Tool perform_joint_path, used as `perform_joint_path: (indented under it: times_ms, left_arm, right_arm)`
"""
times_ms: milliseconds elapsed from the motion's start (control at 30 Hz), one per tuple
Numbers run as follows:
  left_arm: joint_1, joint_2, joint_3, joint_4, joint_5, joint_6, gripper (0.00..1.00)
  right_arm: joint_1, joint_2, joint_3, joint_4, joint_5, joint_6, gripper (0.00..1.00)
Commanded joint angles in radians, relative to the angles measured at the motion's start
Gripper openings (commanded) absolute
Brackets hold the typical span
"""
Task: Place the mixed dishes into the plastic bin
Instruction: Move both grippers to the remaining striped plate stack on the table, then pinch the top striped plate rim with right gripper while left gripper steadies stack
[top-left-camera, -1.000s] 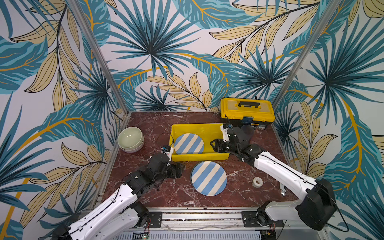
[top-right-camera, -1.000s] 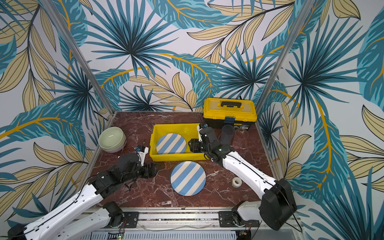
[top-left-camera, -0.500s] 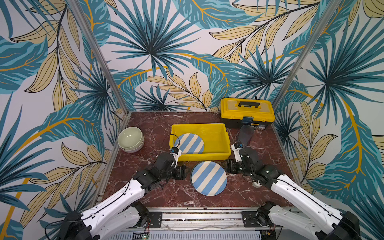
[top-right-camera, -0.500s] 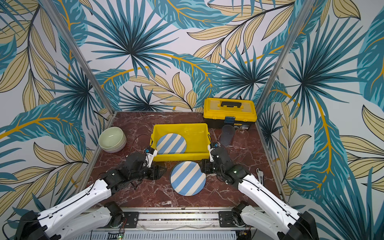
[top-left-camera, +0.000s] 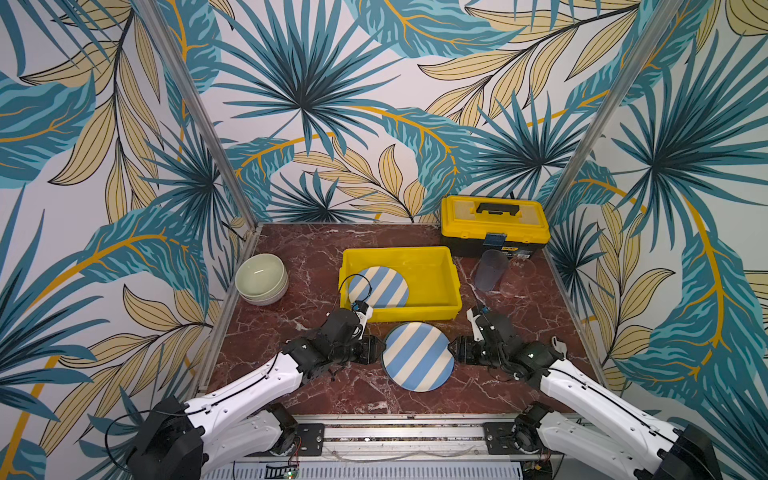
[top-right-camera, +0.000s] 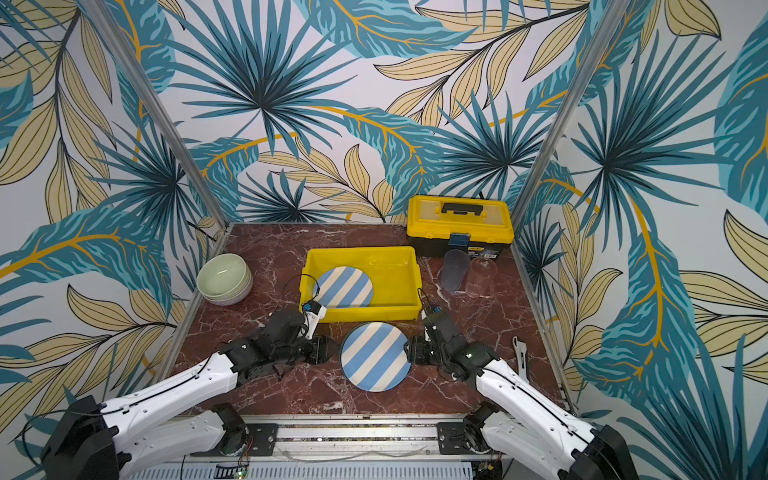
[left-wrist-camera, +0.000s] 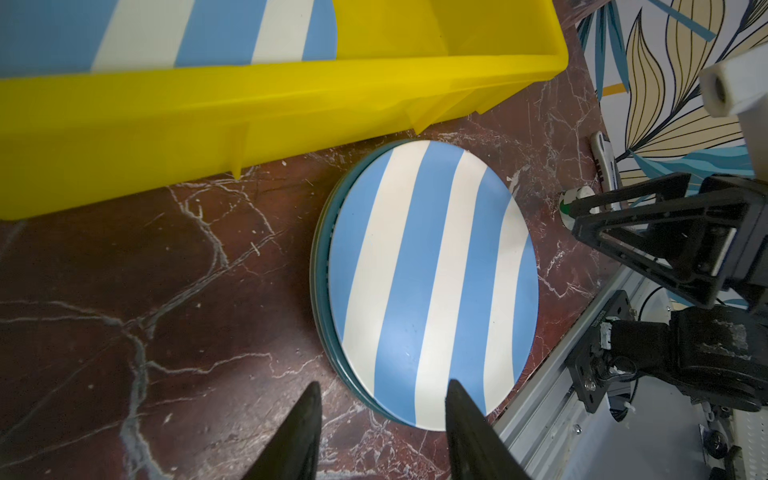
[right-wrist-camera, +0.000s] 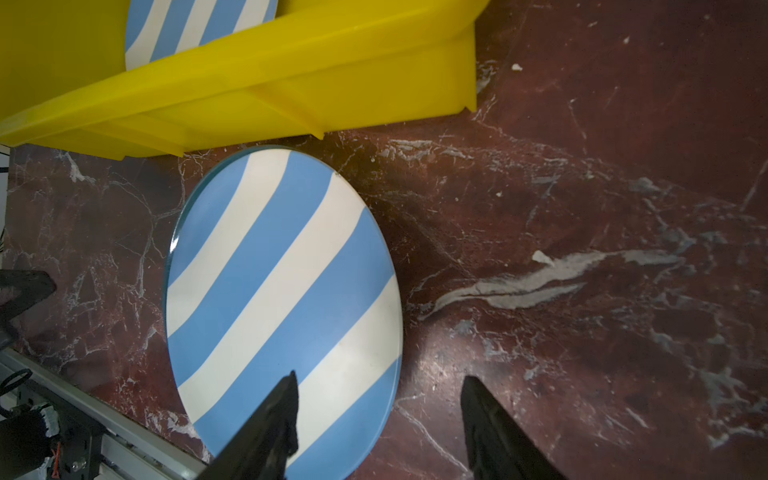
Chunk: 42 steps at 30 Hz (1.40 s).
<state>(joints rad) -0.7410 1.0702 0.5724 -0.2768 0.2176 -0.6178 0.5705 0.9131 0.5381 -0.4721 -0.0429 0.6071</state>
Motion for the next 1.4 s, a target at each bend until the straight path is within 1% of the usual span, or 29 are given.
perform_joint_path:
  times_ms: [0, 167, 567, 933, 1033, 1367]
  left_arm:
    - [-0.021, 0.025, 0.018, 0.03, -0.034, -0.02, 0.46]
    - [-0.035, 0.074, 0.027, 0.041, -0.056, -0.048, 0.42]
    - [-0.052, 0.175, 0.054, 0.08, -0.055, -0.079, 0.36]
    - [-0.06, 0.269, 0.086, 0.1, -0.053, -0.088, 0.33]
    - [-0.062, 0.285, 0.089, 0.1, -0.058, -0.096, 0.31]
    - [-0.069, 0.304, 0.089, 0.099, -0.095, -0.093, 0.3]
  right_arm:
    - [0.005, -0.011, -0.039, 0.039, -0.02, 0.023, 0.64]
    - [0.005, 0.017, -0.064, 0.083, -0.054, 0.017, 0.64]
    - [0.006, 0.051, -0.114, 0.144, -0.051, 0.023, 0.64]
    - [0.005, 0.088, -0.124, 0.193, -0.061, 0.018, 0.63]
    - [0.005, 0.098, -0.124, 0.203, -0.067, 0.017, 0.63]
    - [0.005, 0.096, -0.122, 0.2, -0.061, 0.012, 0.63]
